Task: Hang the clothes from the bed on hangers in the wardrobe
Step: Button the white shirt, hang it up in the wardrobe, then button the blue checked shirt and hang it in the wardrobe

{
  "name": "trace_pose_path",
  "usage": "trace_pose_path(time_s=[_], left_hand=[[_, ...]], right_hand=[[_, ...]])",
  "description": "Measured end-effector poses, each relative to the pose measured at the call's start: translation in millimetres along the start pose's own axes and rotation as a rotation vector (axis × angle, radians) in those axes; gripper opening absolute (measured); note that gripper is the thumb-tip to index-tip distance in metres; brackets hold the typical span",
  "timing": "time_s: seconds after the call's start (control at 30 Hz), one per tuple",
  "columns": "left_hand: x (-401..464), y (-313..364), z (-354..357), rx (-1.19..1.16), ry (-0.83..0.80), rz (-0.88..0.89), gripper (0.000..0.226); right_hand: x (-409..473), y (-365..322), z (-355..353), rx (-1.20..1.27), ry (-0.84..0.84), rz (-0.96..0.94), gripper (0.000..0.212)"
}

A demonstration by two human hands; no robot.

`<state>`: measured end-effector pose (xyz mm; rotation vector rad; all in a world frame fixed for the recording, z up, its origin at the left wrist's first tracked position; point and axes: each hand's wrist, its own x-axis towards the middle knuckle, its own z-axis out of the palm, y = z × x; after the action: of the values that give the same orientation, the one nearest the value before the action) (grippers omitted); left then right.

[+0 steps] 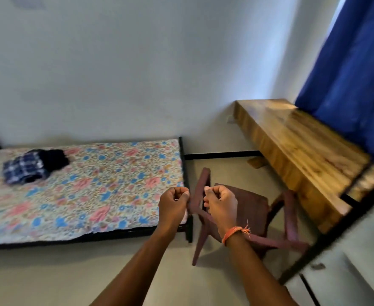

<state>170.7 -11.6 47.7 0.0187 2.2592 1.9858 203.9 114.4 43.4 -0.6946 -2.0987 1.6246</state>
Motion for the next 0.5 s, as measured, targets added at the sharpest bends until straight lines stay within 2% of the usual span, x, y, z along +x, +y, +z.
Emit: trace_pose_path(time_s=[0.23, 0.5], left_hand=[[93, -17, -90, -0.001, 0.228, -0.131, 0.013], [212, -57, -220, -0.087, 0.439, -0.2, 0.018]], right_hand=[[70, -17, 131, 0.057, -0.286, 0.117, 0.022], [117, -54, 329, 0.003, -0.484, 0.064, 0.025]])
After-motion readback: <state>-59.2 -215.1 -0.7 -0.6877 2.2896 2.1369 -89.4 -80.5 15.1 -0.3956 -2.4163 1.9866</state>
